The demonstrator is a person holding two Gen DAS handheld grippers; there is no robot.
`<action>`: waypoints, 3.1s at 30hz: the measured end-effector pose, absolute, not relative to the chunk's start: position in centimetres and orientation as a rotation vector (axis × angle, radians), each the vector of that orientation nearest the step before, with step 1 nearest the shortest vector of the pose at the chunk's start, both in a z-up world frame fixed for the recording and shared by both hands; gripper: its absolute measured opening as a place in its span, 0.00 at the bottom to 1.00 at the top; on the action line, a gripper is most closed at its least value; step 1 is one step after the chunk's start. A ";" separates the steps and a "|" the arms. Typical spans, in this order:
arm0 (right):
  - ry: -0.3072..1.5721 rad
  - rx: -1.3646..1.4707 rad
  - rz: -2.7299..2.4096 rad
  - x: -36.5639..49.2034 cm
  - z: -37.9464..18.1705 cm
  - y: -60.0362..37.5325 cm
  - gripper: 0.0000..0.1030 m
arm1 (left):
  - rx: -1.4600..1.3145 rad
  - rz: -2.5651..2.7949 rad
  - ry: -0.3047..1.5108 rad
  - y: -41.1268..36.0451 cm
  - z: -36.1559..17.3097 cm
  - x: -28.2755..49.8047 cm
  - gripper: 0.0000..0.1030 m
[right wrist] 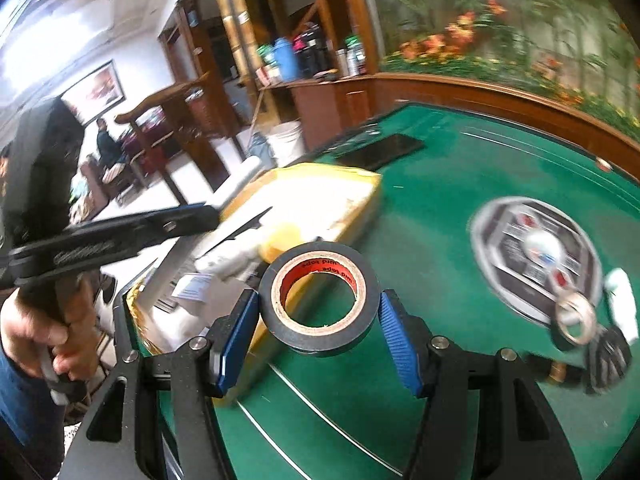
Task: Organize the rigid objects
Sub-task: 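Carry the tube and tape roll over the tray and open both grippers, then grasp the gold-banded black cylinder with the left gripper while the right grasps the white bottle, then carry the black cylinder and white bottle into the tray and open both grippers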
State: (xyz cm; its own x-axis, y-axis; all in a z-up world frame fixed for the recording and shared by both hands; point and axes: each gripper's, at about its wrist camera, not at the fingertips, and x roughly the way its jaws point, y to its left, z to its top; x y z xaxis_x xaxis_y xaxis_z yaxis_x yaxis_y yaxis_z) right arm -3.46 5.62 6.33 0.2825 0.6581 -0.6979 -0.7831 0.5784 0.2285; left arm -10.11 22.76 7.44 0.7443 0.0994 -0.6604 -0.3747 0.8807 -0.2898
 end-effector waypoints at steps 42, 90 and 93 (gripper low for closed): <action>0.825 -0.029 0.813 4.0 7.2 -3.3 0.76 | -0.289 0.102 0.737 15.3 8.7 -3.8 0.55; 0.856 0.013 0.486 13.1 2.5 -18.5 0.32 | -0.031 -0.120 0.891 -4.6 1.3 2.7 0.17; 0.816 0.024 0.531 12.0 3.8 -18.4 0.32 | -0.046 -0.100 0.883 -4.1 1.6 1.7 0.17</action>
